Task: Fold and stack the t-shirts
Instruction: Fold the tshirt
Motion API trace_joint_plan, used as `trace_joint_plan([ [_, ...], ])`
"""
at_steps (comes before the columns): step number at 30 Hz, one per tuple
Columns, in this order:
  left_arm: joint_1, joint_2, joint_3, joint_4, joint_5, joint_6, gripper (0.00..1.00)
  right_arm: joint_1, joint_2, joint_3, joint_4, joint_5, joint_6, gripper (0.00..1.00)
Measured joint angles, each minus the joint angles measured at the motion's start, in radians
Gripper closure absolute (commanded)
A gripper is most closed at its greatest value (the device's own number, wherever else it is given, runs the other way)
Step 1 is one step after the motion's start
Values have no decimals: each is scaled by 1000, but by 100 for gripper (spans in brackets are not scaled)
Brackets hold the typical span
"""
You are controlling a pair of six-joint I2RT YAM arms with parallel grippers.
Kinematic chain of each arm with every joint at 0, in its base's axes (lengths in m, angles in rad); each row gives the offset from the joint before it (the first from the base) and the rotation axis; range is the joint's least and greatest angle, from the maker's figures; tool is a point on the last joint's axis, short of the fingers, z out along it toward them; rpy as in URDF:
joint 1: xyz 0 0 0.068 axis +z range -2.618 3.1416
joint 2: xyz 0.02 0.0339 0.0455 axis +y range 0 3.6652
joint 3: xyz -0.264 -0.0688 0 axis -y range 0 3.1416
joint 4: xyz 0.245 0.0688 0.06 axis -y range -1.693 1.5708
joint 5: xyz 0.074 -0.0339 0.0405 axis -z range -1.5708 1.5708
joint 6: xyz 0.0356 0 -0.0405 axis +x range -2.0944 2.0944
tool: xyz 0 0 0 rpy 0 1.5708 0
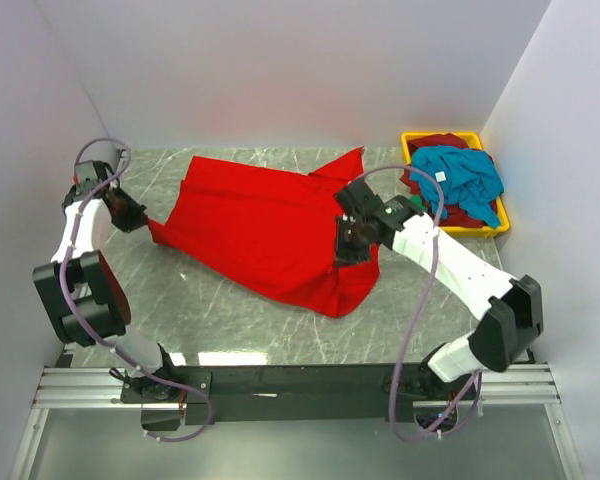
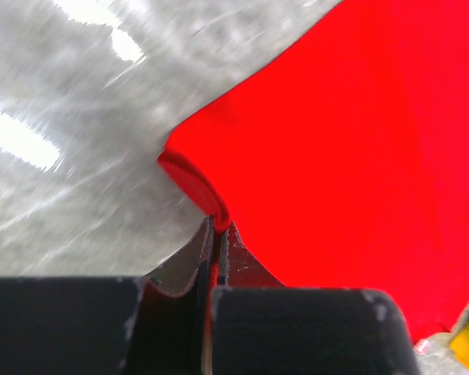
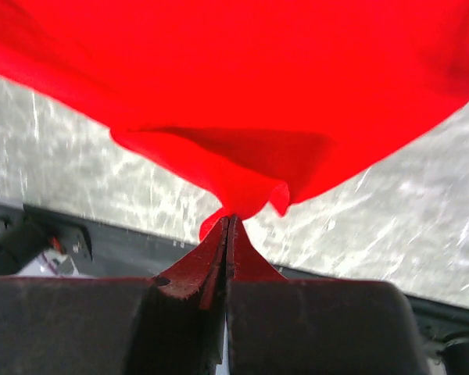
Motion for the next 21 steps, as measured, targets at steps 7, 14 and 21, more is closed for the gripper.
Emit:
trace_joint_plan([
  [7, -7, 129, 115, 4, 89, 25, 99, -102, 93, 90, 2, 15, -72, 100],
  [14, -15, 229, 203, -6, 136, 57, 99, -177, 155, 155, 3, 33, -121, 100],
  [21, -21, 302, 270, -21, 168, 78, 99, -210, 220, 174, 10, 54, -164, 100],
])
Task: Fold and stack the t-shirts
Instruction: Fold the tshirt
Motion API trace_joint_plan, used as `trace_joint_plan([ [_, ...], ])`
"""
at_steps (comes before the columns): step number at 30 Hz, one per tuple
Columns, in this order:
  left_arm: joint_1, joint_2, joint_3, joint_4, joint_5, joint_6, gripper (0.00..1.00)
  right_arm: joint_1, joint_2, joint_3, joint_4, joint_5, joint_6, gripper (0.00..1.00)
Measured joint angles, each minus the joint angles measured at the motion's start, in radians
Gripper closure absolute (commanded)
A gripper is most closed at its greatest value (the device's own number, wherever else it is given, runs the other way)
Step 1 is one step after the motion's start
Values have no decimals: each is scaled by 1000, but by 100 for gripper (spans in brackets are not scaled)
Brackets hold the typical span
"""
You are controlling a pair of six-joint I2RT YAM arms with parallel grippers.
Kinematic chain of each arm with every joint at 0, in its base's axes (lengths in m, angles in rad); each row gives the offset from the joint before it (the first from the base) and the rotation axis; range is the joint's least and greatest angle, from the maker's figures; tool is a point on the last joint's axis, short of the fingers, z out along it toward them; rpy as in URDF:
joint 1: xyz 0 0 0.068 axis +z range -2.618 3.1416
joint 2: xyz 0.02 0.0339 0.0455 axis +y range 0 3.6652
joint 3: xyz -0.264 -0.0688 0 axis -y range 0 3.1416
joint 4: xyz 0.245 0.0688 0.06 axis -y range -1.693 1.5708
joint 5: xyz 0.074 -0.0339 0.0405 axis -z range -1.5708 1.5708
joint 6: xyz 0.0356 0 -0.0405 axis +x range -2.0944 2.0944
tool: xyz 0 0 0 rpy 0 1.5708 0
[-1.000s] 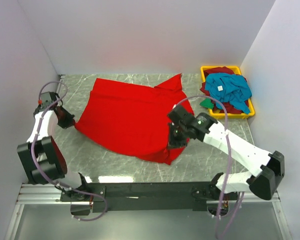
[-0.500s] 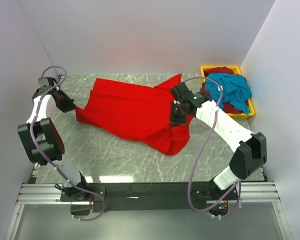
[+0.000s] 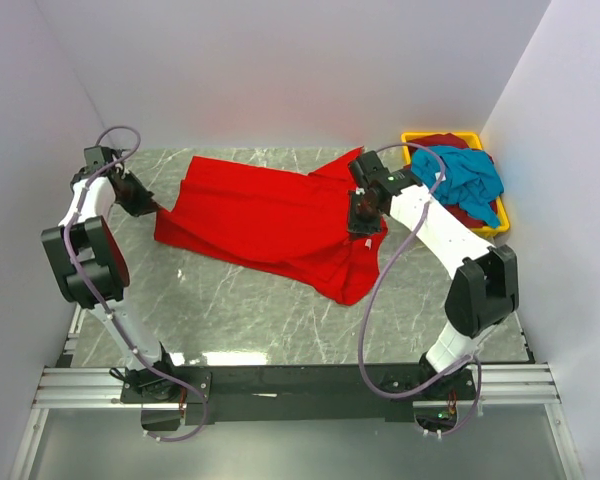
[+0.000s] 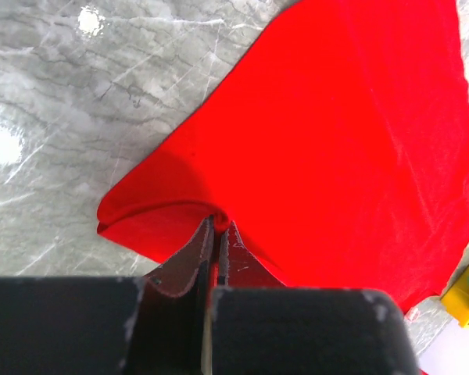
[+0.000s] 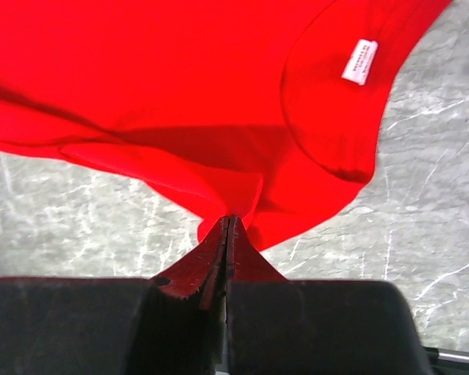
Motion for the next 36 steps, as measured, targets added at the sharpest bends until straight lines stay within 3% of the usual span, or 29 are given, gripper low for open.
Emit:
trace_joint_plan([
  [12, -34, 97, 69, -27, 19, 21, 99, -53, 44, 76, -2, 39, -34, 100],
  [27, -46, 186, 161, -44, -3, 21, 99, -72, 216, 202, -3, 82, -61, 100],
  [36, -46, 204, 185, -53, -5, 22, 95, -82, 270, 271, -10, 111, -66, 100],
])
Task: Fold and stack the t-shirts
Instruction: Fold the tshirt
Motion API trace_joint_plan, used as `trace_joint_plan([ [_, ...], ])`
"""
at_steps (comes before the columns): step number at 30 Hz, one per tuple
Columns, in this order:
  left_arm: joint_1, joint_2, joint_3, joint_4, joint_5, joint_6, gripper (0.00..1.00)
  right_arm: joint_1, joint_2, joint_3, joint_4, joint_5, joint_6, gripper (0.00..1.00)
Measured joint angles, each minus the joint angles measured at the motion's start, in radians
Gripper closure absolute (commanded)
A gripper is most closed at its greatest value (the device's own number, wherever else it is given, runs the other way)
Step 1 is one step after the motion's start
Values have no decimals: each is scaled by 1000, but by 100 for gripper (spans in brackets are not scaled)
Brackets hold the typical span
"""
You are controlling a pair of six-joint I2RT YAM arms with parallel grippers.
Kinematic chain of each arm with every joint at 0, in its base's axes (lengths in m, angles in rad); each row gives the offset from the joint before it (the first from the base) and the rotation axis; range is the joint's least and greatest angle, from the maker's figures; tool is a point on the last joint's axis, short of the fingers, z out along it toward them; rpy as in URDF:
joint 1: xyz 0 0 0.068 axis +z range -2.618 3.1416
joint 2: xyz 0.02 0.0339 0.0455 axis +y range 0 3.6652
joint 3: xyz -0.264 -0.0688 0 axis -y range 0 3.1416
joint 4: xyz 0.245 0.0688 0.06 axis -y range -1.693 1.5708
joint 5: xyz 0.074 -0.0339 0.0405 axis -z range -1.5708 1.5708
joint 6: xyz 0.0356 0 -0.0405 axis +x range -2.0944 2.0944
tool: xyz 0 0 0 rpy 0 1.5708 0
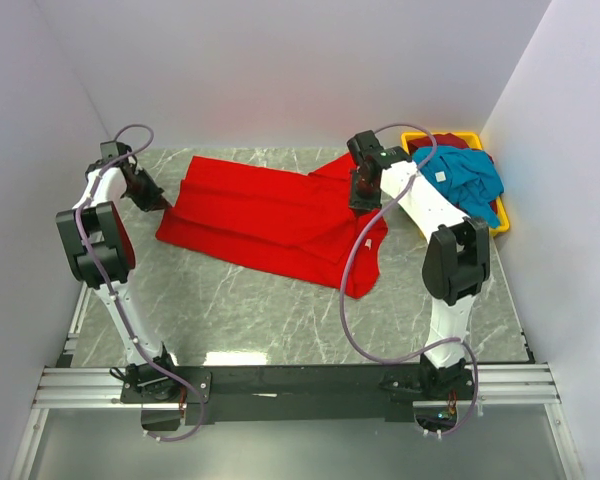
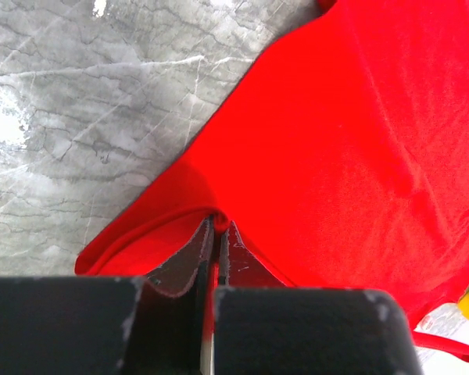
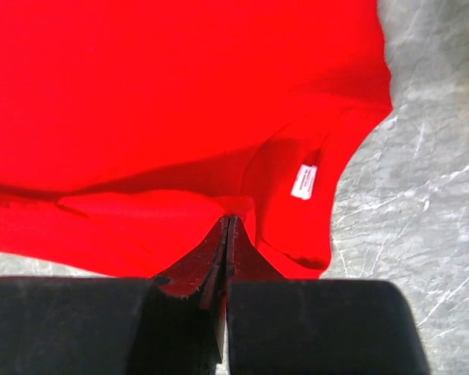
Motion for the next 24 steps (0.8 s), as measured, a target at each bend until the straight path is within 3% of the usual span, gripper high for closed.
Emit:
trace_joint_plan([
  [3, 0, 2, 10, -9, -3, 1, 87, -4, 19, 25, -5, 11, 1, 100],
  [4, 0, 2, 11, -10, -4, 2, 74, -6, 26, 34, -6, 15, 2, 100],
  [8, 0, 2, 13, -11, -21, 5, 41, -14, 50, 53, -4, 17, 9, 99],
  [10, 0, 2, 13, -10, -27, 0, 28, -18, 59, 60, -2, 8, 11, 87],
  [11, 0, 2, 13, -10, -32, 1, 25, -20, 61, 63, 0, -1, 13, 73],
  [14, 0, -3, 4, 0, -47, 0, 21, -24, 64, 71, 14, -26, 16, 47],
  [17, 0, -35, -48, 12, -66, 1, 21, -24, 64, 68, 33, -54, 16, 36],
  [20, 0, -74, -107, 12, -96, 2, 23, -24, 44, 28, 65, -71, 16, 35],
  [24, 0, -118, -179, 14, -138, 3, 26, -24, -71, -180, 123, -117, 17, 39],
])
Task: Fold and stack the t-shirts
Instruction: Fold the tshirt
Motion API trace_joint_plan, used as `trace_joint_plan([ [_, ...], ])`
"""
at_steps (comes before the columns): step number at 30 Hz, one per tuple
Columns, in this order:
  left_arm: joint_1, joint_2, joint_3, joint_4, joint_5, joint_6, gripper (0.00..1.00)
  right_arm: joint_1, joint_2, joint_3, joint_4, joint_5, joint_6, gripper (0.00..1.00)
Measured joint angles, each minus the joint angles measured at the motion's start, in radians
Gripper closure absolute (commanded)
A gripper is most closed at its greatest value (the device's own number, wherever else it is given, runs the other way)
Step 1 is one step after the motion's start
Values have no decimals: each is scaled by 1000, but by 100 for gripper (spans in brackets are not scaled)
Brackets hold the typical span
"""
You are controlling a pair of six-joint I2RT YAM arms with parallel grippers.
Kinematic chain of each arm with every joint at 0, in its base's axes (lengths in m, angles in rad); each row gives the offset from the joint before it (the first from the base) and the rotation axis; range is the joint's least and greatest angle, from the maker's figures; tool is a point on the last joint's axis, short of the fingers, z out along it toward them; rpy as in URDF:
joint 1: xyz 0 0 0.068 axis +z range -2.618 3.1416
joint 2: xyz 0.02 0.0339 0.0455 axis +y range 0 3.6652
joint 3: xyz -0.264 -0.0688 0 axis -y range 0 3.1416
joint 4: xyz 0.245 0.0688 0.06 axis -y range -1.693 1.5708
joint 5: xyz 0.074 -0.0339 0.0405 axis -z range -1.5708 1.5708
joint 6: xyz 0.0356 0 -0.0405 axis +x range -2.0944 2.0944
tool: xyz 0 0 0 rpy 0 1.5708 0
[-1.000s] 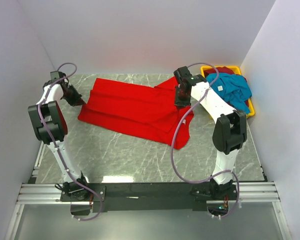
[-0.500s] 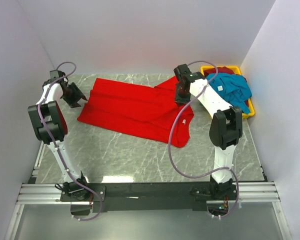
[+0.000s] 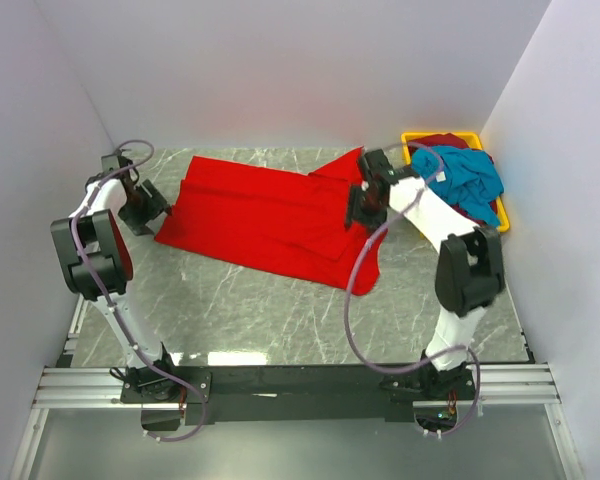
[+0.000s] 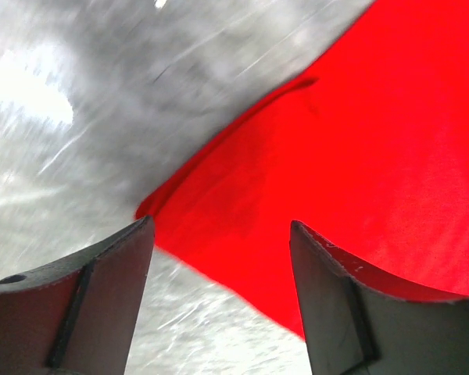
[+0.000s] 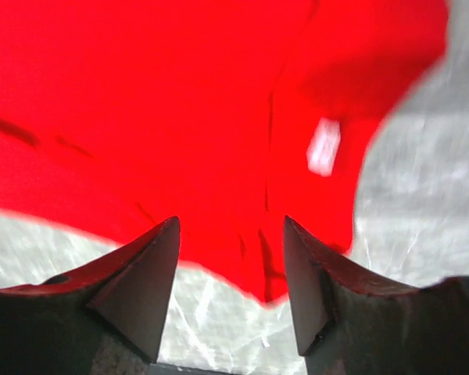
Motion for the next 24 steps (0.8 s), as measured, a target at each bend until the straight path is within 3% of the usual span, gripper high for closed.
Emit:
trace_joint_plan([
  [5, 0, -40, -92, -1, -51, 0, 28, 0, -204, -305, 46, -86, 10, 43],
  [9, 0, -51, -138, -1, -72, 2, 30, 16, -308, -441, 93, -153, 10, 44],
  [24, 3, -51, -178, 24, -90, 3, 40, 81, -334, -591, 186, -225, 20, 48],
])
